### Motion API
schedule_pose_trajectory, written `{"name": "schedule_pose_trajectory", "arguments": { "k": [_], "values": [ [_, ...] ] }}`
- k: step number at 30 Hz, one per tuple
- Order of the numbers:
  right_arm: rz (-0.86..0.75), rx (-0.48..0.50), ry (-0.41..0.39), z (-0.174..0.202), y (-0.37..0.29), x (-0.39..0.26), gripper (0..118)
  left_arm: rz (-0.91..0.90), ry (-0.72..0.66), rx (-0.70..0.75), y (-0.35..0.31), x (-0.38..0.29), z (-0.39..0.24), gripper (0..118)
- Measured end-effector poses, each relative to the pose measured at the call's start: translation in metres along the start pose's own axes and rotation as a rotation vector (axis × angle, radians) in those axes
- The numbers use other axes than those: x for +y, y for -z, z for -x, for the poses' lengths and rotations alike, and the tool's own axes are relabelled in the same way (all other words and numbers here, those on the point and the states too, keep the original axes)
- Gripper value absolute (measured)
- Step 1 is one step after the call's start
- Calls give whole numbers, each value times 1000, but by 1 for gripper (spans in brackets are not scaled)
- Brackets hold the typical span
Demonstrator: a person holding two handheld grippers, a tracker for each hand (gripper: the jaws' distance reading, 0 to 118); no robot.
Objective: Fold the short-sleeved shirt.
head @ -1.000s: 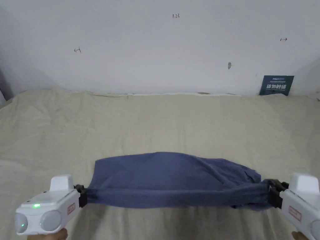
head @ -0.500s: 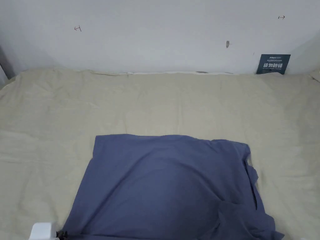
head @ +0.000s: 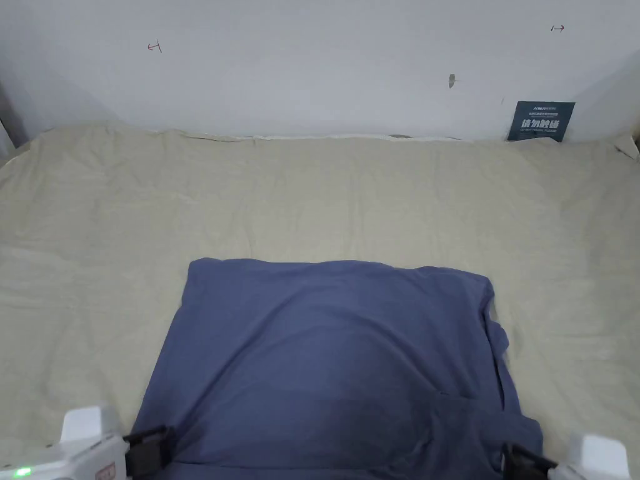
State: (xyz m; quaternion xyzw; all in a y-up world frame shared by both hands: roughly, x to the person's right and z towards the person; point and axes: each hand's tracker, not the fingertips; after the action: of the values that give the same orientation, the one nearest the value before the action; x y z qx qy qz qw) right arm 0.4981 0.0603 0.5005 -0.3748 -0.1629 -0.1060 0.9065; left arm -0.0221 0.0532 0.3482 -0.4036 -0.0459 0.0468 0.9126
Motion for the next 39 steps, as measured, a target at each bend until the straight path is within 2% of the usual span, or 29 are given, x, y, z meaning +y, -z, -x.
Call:
{"name": "schedule_pose_trajectory", "arguments": {
  "k": [1, 2, 8, 13, 14, 15, 16, 17, 18, 19, 20, 22, 25, 36, 37, 38, 39],
  "values": [
    [-43, -1, -8, 4, -7, 11, 100, -42, -8, -23, -8, 9, -5, 112],
    [-102, -2, -17, 8, -17, 24, 108, -92, -13, -39, -20, 24, -11, 112],
    [-373, 13, -77, 42, -67, 87, 108, -380, 46, -61, -60, 80, -48, 112],
    [-499, 12, -139, 71, -90, 108, 107, -558, 113, -53, -80, 102, -78, 110],
    [-518, 8, -153, 77, -92, 108, 101, -582, 130, -48, -78, 103, -84, 103],
    [-532, 2, -162, 82, -94, 108, 93, -596, 137, -45, -78, 103, -88, 90],
    [-545, -2, -173, 86, -94, 107, 83, -606, 145, -41, -79, 103, -91, 71],
    [-562, -11, -181, 90, -95, 106, 65, -611, 153, -48, -79, 101, -93, 28],
    [-575, -17, -187, 93, -95, 104, 45, -618, 152, -48, -81, 96, -102, 0],
    [-587, -19, -194, 95, -96, 102, 18, -615, 153, -46, -80, 95, -104, 1],
    [-593, -23, -191, 95, -96, 101, 1, -597, 157, -79, -79, 95, -104, 0],
    [-607, -20, -181, 96, -95, 98, 1, -558, 151, -130, -78, 94, -101, 0],
    [-598, -12, -176, 94, -94, 99, 1, -506, 165, -97, -74, 89, -96, 0],
    [-552, -3, -166, 81, -88, 95, 1, -82, 173, -77, -24, 38, -3, 0],
    [-548, -5, -170, 80, -87, 94, 1, -51, 177, -71, -21, 33, 2, 2],
    [-541, -3, -173, 79, -86, 94, 1, -33, 169, -45, -19, 24, 7, 14],
    [-536, -1, -173, 78, -86, 93, 1, -3, 168, -38, -15, 17, 12, 35]
  ]
}}
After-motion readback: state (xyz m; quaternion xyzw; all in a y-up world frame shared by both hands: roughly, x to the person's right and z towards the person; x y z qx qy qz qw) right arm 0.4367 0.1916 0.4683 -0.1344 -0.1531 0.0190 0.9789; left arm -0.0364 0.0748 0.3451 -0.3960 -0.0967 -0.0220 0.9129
